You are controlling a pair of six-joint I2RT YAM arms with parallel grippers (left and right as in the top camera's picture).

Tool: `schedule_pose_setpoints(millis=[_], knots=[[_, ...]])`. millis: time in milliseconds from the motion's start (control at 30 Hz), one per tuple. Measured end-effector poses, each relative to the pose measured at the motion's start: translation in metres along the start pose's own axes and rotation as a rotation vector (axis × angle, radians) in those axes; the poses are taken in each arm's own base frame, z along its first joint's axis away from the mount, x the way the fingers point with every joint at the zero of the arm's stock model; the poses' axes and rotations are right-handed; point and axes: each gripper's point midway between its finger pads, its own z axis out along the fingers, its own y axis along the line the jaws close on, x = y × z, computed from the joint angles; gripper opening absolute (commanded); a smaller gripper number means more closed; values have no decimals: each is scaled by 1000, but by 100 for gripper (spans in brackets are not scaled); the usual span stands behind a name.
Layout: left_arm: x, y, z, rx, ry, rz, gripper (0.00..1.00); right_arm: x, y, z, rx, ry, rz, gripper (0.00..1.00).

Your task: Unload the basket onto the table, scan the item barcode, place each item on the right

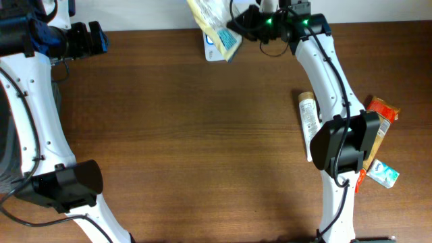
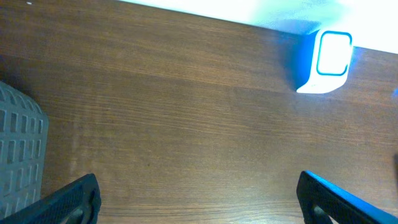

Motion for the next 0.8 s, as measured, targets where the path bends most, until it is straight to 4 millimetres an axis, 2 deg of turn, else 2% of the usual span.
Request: schedule_pose_setpoints(millis=[67, 200, 333, 500, 533, 600, 633, 700, 767, 800], knots=[[0, 0, 0, -1, 0, 0, 99, 1, 23, -1, -114, 31, 26, 4], [0, 0, 0, 0, 0, 0, 99, 14, 48, 1, -289, 151, 121, 4], [0, 0, 0, 0, 0, 0, 99, 27, 44, 14, -331, 224, 168, 4], [0, 0, 0, 0, 0, 0, 99, 41, 45, 22, -342, 242, 49, 4], [0, 0, 0, -1, 0, 0, 99, 46, 39, 24, -321, 251, 40, 4], [0, 0, 0, 0, 0, 0, 99, 60, 13, 28, -205, 266, 65, 4], [0, 0, 0, 0, -1, 1, 99, 68, -3, 31, -122, 271, 69, 4], [0, 0, 0, 0, 0, 0, 99, 88, -56, 31, 163, 284, 43, 4], [0, 0, 0, 0, 0, 0, 99, 98, -83, 27, 325, 303, -43, 4], [0, 0, 0, 0, 0, 0, 99, 100, -100, 25, 459, 298, -92, 4]])
